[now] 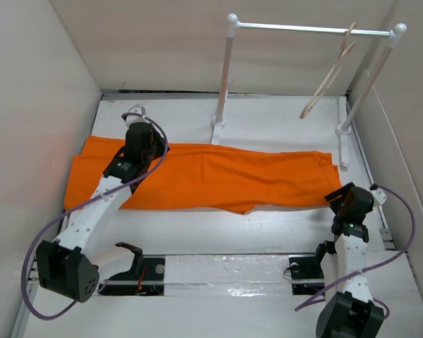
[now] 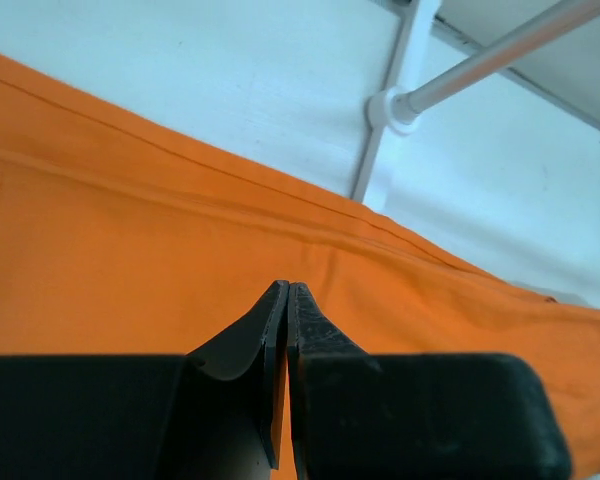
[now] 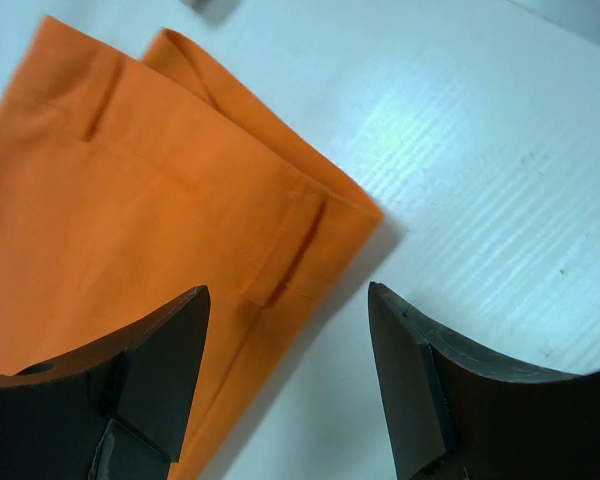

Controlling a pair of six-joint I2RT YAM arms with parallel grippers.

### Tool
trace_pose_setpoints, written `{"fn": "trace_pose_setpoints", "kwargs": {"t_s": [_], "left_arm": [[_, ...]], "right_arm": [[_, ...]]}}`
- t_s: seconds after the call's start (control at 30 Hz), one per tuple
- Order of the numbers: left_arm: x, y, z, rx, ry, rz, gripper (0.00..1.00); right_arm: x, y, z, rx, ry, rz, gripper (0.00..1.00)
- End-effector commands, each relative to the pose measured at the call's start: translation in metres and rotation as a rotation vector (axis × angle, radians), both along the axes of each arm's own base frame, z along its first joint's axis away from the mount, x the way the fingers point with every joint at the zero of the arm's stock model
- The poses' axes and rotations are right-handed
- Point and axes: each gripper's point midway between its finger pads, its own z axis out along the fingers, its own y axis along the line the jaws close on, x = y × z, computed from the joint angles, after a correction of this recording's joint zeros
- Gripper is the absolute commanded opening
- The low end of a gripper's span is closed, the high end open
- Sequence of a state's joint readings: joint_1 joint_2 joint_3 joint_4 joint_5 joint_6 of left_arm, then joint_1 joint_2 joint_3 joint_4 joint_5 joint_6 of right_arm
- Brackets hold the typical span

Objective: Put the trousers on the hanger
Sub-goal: Fold the trousers at the center of the board.

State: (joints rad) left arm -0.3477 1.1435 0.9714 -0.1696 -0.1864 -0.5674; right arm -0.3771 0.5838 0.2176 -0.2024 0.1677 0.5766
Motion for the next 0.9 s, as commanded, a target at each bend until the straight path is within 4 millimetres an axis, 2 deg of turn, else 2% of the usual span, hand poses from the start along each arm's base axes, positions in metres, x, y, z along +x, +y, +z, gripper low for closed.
{"fn": "trace_pose_setpoints", "kwargs": {"t_s": [0.0,0.03,0.1,0.13,0.2,0.23,0.3,0.33,0.37,0.4,0.47,0.5,0.57,0.6,0.63,0.67,0.7,0.73,0.77,0.8,0.83,0.87], "left_arm": [[-0.006,-0.005,0.041,-0.03,-0.139,-0.072,0.0],[-0.008,-0.001,0.042,-0.005,-0.139,-0.07,0.0],[-0.007,0.001,0.04,0.019,-0.13,-0.067,0.0],[-0.007,0.001,0.037,0.028,-0.121,-0.071,0.0],[-0.006,-0.001,0.036,0.029,-0.114,-0.081,0.0],[-0.005,-0.004,0.035,0.025,-0.113,-0.092,0.0],[-0.006,-0.007,0.034,0.017,-0.108,-0.107,0.0],[-0.005,-0.007,0.034,0.017,-0.108,-0.109,0.0],[-0.005,-0.007,0.034,0.015,-0.108,-0.11,0.01],[-0.006,-0.008,0.033,0.01,-0.107,-0.109,0.01],[-0.007,-0.011,0.033,-0.007,-0.107,-0.119,0.01],[-0.007,-0.013,0.032,-0.026,-0.102,-0.122,0.0],[-0.008,-0.024,0.032,-0.067,-0.108,-0.166,0.0],[-0.009,-0.027,0.024,-0.085,-0.099,-0.173,0.0],[-0.014,-0.038,0.024,-0.134,-0.095,-0.218,0.0],[-0.013,-0.042,0.025,-0.159,-0.11,-0.231,0.0],[-0.017,-0.043,0.012,-0.168,-0.078,-0.232,0.0],[-0.016,-0.043,0.012,-0.19,-0.091,-0.219,0.0],[-0.016,-0.042,0.01,-0.201,-0.1,-0.208,0.0],[-0.019,-0.04,-0.008,-0.206,-0.071,-0.197,0.0],[-0.022,-0.04,-0.013,-0.218,-0.071,-0.193,0.0],[-0.023,-0.041,-0.015,-0.242,-0.084,-0.188,0.0]], "right_arm": [[0.009,0.003,-0.002,0.07,-0.036,0.032,0.7],[0.007,0.0,-0.012,0.106,-0.013,0.014,0.7],[0.015,0.001,-0.012,0.135,-0.042,0.046,0.7],[0.015,0.0,-0.024,0.156,-0.007,0.037,0.7],[0.026,-0.005,-0.022,0.166,-0.039,0.056,0.69],[0.027,-0.007,-0.032,0.198,-0.004,0.055,0.62],[0.034,-0.002,-0.033,0.217,0.024,0.124,0.36],[0.037,-0.003,-0.032,0.207,0.023,0.145,0.16],[0.039,-0.002,-0.029,0.194,0.009,0.159,0.05],[0.041,-0.001,-0.023,0.175,-0.013,0.183,0.0],[0.041,0.011,-0.011,0.13,-0.058,0.25,0.0],[0.049,0.032,0.015,0.07,-0.141,0.344,0.0],[0.05,0.059,0.037,0.015,-0.203,0.452,0.0],[0.048,0.071,0.049,-0.003,-0.218,0.487,0.0],[0.048,0.104,0.077,-0.044,-0.308,0.605,0.0],[0.044,0.12,0.086,-0.046,-0.324,0.659,0.0],[0.042,0.134,0.107,-0.062,-0.36,0.706,0.0],[0.039,0.151,0.12,-0.061,-0.391,0.769,0.0],[0.031,0.189,0.129,-0.036,-0.411,0.908,0.0],[0.028,0.205,0.138,-0.035,-0.42,0.959,0.0],[0.026,0.223,0.163,-0.04,-0.458,1.008,0.0],[0.012,0.265,0.162,-0.02,-0.428,1.152,0.0]]}}
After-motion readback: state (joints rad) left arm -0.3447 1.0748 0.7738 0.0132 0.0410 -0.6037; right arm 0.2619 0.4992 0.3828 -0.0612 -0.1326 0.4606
